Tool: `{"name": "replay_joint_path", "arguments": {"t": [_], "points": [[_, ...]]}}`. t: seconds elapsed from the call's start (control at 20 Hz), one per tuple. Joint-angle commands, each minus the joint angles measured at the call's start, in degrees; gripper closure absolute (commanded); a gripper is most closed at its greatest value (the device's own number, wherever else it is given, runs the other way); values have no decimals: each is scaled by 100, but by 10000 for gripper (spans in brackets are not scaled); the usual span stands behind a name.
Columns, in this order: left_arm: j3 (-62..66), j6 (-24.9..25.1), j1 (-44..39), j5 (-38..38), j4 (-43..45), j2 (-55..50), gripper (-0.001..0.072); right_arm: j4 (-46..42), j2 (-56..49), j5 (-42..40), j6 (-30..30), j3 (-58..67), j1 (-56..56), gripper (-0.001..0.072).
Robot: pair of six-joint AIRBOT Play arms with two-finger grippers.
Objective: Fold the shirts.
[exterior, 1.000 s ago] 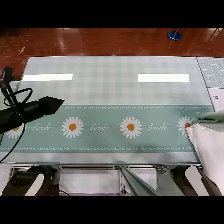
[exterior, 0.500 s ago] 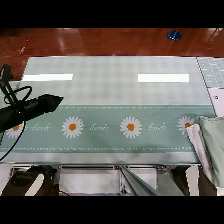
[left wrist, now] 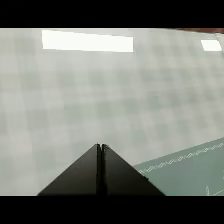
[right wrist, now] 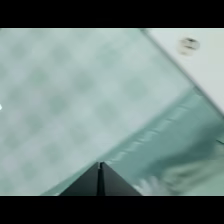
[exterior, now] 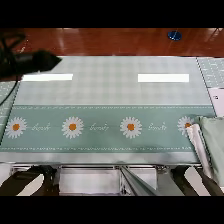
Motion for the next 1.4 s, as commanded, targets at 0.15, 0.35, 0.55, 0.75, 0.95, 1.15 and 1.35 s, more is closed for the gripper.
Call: {"name": "replay_joint_path", "arguments": {"t": [0.15, 0.35, 0.55, 0.75, 0.95, 1.15, 1.35], "points": [[1217, -713, -1156, -774, 2159, -1794, 691, -2566, -2280, -236, 120, 662, 4903, 693], [719, -1360, -1132, -1134, 3174, -2511, 691, -2863, -3272, 188, 1331, 660, 4931, 692], [632, -1635, -1169, -1139, 3132, -2599, 690, -2914, -3257, 214, 1453, 662, 4900, 692], [632, -1635, -1169, -1134, 3128, -2629, 690, -2933, -3257, 232, 1453, 662, 4900, 692], [632, -1635, -1169, -1132, 3126, -2712, 690, -2933, -3257, 232, 1453, 662, 4900, 692], [632, -1635, -1169, -1132, 3126, -2811, 690, -2933, -3257, 232, 1453, 662, 4900, 692], [632, -1635, -1169, -1134, 3126, -2879, 690, -2933, -3257, 232, 1453, 662, 4900, 692]]}}
